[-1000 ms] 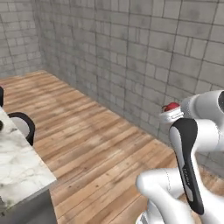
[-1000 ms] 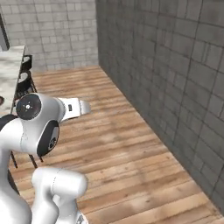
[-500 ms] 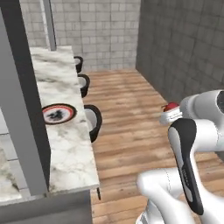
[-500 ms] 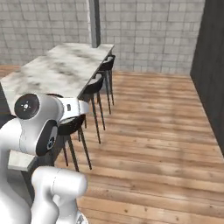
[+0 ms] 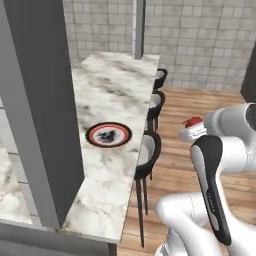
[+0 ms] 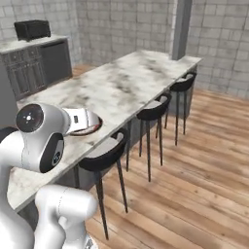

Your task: Take the cheese, steak, and bell pepper from the fridge and place them on the plate on the dining counter to create an appetizer plate.

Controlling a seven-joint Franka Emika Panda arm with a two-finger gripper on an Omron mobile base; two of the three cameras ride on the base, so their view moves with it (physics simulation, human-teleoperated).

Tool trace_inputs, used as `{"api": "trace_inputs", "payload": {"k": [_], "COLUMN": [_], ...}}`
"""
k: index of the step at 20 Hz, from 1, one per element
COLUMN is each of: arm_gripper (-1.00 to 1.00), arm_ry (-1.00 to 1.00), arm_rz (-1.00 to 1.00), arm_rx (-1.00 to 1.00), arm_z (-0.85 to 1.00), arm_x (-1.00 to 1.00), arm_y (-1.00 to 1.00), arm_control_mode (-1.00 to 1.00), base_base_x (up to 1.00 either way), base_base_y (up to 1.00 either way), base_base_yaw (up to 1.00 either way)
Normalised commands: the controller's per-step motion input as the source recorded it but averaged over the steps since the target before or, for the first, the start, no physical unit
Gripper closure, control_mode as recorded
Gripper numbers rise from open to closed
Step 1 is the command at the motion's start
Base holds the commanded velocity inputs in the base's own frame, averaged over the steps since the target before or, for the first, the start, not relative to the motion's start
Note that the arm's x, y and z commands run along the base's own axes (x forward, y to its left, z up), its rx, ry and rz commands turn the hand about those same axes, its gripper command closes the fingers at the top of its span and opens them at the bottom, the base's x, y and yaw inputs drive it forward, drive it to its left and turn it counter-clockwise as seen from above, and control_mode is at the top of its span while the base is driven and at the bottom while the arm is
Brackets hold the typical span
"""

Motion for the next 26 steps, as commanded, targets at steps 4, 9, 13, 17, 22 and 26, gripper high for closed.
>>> {"api": "trace_inputs", "payload": {"k": [4,9,13,17,22,26], "arm_gripper": [1.0,1.0,1.0,1.0,1.0,1.0], "arm_ry": [0.0,0.0,0.0,0.0,0.0,0.0], "arm_rz": [0.0,0.0,0.0,0.0,0.0,0.0], "arm_rx": [0.0,0.0,0.0,0.0,0.0,0.0], "arm_z": [0.0,0.0,0.0,0.0,0.0,0.0], "arm_x": [0.0,0.0,0.0,0.0,0.0,0.0], "arm_y": [0.0,0.0,0.0,0.0,0.0,0.0], "arm_control_mode": [1.0,1.0,1.0,1.0,1.0,1.0], "base_base_x": [0.43,0.37,0.37,0.32,0.49,0.63], "base_base_y": [-0.61,-0.67,-0.74,-0.86,-0.86,-0.65], "base_base_yaw": [0.63,0.62,0.6,0.56,0.52,0.51]}}
